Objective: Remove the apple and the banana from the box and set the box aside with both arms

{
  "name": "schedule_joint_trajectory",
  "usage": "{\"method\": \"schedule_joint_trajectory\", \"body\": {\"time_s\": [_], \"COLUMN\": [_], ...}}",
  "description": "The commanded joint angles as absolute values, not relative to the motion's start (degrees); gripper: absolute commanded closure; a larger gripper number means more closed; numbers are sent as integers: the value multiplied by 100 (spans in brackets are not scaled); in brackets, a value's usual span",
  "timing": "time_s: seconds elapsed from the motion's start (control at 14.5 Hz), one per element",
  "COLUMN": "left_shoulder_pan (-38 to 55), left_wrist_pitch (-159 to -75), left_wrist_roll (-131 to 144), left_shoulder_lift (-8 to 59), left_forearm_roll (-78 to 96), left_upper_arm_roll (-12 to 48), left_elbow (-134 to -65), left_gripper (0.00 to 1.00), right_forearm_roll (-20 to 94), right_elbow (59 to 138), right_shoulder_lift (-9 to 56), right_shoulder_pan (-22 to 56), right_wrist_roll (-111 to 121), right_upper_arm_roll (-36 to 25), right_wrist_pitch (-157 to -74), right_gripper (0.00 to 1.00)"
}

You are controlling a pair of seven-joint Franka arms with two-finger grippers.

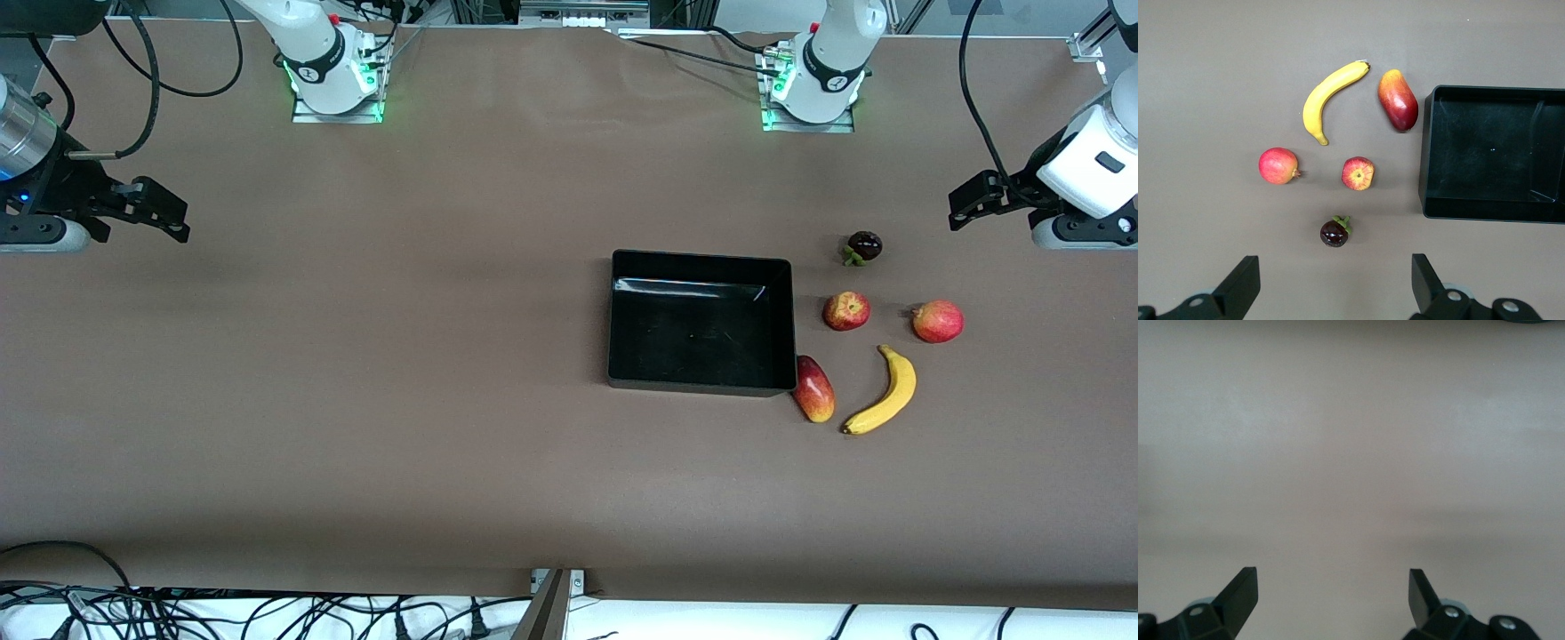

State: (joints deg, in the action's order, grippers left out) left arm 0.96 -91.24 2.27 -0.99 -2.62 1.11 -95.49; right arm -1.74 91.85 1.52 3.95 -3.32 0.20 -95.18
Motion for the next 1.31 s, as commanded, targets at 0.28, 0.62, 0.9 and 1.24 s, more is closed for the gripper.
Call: {"method": "schedule_joint_trajectory", "body": {"time_s": [0.28,0.62,0.9,1.24], "left_shoulder_pan": [123,123,141,141], "left_wrist_pitch": [-9070,-9070,-9070,-9070], "left_wrist_roll": [281,281,290,290], "left_shoulder_lift": [-202,-202,-211,-202], "left_forearm_roll": [-202,-211,-211,-211], "left_upper_arm_roll": [79,79,114,114], "left_elbow": [-9589,-9580,-9580,-9580], "left_gripper": [0,0,0,0], "right_forearm_roll": [-62,-298,209,299], "right_elbow": [9088,9053,8939,7764], "right_shoulder_lift": [176,1133,1747,3565], "right_shoulder_pan": [343,1150,2133,3566], "right_wrist_roll": [-352,-229,-849,-3081], "right_upper_arm_roll": [70,299,360,369], "right_wrist_pitch": [-9475,-9456,-10253,-11662], "right_gripper": [0,0,0,0]}}
